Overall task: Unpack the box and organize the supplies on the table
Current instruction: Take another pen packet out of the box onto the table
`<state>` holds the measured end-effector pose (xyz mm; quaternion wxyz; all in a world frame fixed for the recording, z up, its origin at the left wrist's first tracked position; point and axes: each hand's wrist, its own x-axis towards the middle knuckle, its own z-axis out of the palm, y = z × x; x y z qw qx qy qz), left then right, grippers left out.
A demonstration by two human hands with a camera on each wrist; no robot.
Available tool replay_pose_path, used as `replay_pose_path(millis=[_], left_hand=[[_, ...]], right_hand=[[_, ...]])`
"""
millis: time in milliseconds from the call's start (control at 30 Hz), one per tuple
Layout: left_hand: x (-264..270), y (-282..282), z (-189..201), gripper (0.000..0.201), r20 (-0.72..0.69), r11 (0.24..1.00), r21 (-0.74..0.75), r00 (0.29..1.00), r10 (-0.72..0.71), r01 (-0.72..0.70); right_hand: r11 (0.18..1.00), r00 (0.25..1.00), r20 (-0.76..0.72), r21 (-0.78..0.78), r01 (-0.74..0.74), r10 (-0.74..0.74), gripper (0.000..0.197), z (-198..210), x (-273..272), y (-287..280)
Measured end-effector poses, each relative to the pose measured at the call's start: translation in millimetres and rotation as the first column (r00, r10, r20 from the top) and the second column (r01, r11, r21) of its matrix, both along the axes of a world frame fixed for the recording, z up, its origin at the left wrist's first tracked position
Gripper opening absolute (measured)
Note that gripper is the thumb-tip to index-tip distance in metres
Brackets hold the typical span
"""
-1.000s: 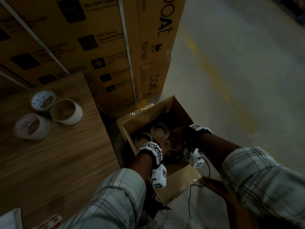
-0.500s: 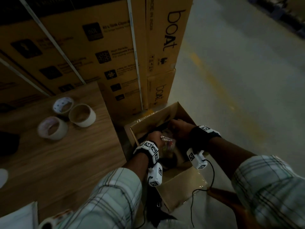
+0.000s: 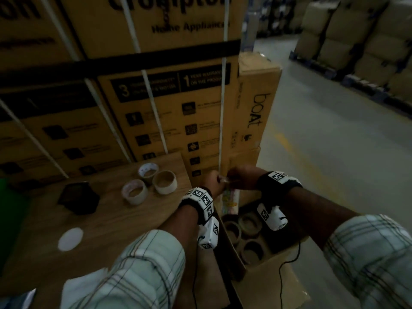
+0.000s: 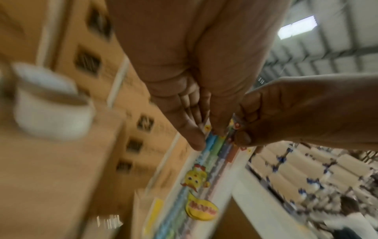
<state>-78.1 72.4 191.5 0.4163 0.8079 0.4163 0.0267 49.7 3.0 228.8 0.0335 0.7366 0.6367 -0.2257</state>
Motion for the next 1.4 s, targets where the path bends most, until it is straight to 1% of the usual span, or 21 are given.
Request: replay_pose_path(millis=[33,67,100,133,200,300,367,467,600,667,767,867,933,967,1033,1067,1100,1133,1233,1333,1400], left_hand=[[-16,3,11,0.007,0.021,1.0,0.015,1.0,0.006,-0.006],[-32,8,19,0.012,0.051,0.999,0.025,0.998,0.024,-0.026],[-51,14,27,0.027,0.073,0.998,0.052,0.997,0.026,-0.03],[-70,18,35,0.033,0.091,0.996,0.077,0.995,0.029,-0.036],[-113,28,48,0.025,0.101,0.989,0.141,0.994,0.035,-0.049],[-188,39,65,0.018,0.093,0.971,0.215,0.992,0.084,-0.102],[-246,44,74,0.015,0.13,0.958,0.231,0.982,0.14,-0.167],[-333,51,83,0.017,0.104,0.927,0.278,0.967,0.233,-0.253],[-437,53,76,0.01,0.123,0.892,0.284,0.936,0.33,-0.352],[-483,51,71,0.005,0.092,0.878,0.28,0.922,0.377,-0.387],[-535,51,60,0.004,0.059,0.852,0.252,0.886,0.46,-0.459],[-569,53,43,0.007,0.079,0.823,0.187,0.843,0.531,-0.536],[-581,51,35,0.006,0.056,0.826,0.143,0.838,0.543,-0.545],[-584,50,32,0.014,0.041,0.82,0.128,0.829,0.558,-0.558],[-587,48,23,0.022,0.019,0.799,0.12,0.806,0.592,-0.59],[-588,49,20,0.022,0.004,0.785,0.134,0.792,0.61,-0.605],[-588,49,17,0.021,-0.023,0.778,0.155,0.785,0.619,-0.609],[-589,49,13,0.02,-0.065,0.775,0.193,0.781,0.622,-0.602],[-594,52,10,0.02,-0.202,0.804,0.279,0.786,0.584,-0.526],[-598,61,11,0.024,-0.279,0.861,0.278,0.822,0.496,-0.426],[-604,68,10,0.024,-0.315,0.889,0.275,0.839,0.444,-0.367]], right_hand=[[0.999,0.999,0.022,0.021,-0.028,0.028,0.021,11,-14,5],[0.997,0.997,0.047,0.045,-0.06,0.058,0.017,21,-29,10],[0.995,0.994,0.073,0.061,-0.084,0.079,0.014,30,-45,17],[0.991,0.992,0.083,0.087,-0.104,0.097,0.011,39,-63,23],[0.985,0.991,0.079,0.129,-0.115,0.105,0.005,51,-102,36],[0.968,0.985,0.078,0.189,-0.168,0.156,0.008,60,-170,56],[0.947,0.974,0.091,0.229,-0.225,0.209,0.01,63,-224,69],[0.916,0.952,0.079,0.26,-0.307,0.296,0.012,66,-307,84],[0.873,0.922,0.027,0.309,-0.376,0.387,0.024,62,-409,97],[0.866,0.907,0.042,0.282,-0.413,0.419,0.024,57,-454,104],[0.849,0.88,0.044,0.244,-0.468,0.473,0.022,49,-505,113],[0.847,0.87,0.019,0.221,-0.483,0.492,0.017,41,-531,121],[0.841,0.862,0.001,0.22,-0.495,0.507,0.012,31,-537,132],[0.836,0.853,-0.021,0.21,-0.506,0.522,0.014,23,-538,140],[0.83,0.84,-0.057,0.203,-0.519,0.54,0.024,13,-541,147],[0.833,0.839,-0.071,0.194,-0.518,0.539,0.024,12,-543,149],[0.83,0.834,-0.083,0.192,-0.524,0.545,0.018,9,-545,150],[0.825,0.829,-0.08,0.188,-0.532,0.553,0.015,7,-547,148],[0.818,0.821,-0.087,0.195,-0.541,0.564,0.029,-1,-554,146],[0.824,0.813,-0.156,0.201,-0.53,0.561,0.025,-11,-564,153],[0.82,0.806,-0.164,0.189,-0.54,0.569,0.021,-9,-574,154]])
